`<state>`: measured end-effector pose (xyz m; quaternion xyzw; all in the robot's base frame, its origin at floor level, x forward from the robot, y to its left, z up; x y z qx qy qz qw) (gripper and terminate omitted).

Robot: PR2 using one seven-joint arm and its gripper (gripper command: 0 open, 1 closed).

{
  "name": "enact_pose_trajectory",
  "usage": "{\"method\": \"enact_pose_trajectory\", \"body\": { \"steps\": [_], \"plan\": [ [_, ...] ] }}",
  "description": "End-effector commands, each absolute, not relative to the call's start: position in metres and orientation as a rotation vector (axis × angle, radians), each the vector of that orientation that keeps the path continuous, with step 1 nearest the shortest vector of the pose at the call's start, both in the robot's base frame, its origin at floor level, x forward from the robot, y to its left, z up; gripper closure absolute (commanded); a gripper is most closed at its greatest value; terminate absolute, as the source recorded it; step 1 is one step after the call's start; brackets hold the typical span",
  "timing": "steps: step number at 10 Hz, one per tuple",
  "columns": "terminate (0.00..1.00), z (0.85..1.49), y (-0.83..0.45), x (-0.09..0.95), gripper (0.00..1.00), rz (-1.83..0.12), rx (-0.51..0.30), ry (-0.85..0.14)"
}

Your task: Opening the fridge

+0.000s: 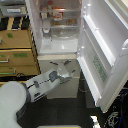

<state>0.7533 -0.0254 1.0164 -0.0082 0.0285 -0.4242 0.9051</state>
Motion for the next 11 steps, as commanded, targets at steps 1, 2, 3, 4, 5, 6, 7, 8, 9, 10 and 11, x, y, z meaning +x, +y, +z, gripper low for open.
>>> {"method": "enact_pose_trajectory", "body": {
  "steps": [1, 2, 3, 4, 5, 6, 7, 8, 9, 10, 11],
  "plan": [
    [0.00, 1.366, -0.700, 0.266, 0.00, -1.660, -0.182, -0.227],
    [0.00, 1.386, -0.706, 0.223, 0.00, -1.719, -0.208, -0.256],
    [0.00, 1.389, -0.705, 0.215, 0.00, -1.729, -0.214, -0.260],
    [0.00, 1.388, -0.700, 0.211, 0.00, -1.743, -0.226, -0.261],
    [0.00, 1.382, -0.695, 0.220, 0.00, -1.736, -0.236, -0.259],
    [0.00, 1.379, -0.694, 0.226, 0.00, -1.728, -0.239, -0.254],
    [0.00, 1.351, -0.675, 0.254, 0.00, -1.722, -0.226, -0.236],
    [0.00, 1.334, -0.655, 0.268, 0.00, -1.724, -0.214, -0.236],
    [0.00, 1.283, -0.528, 0.334, 0.00, -1.745, -0.292, -0.194],
    [0.00, 1.262, -0.461, 0.368, 0.00, -1.725, -0.296, -0.202],
    [0.00, 1.228, -0.371, 0.412, 0.00, -1.690, -0.292, -0.196]
  ]
}}
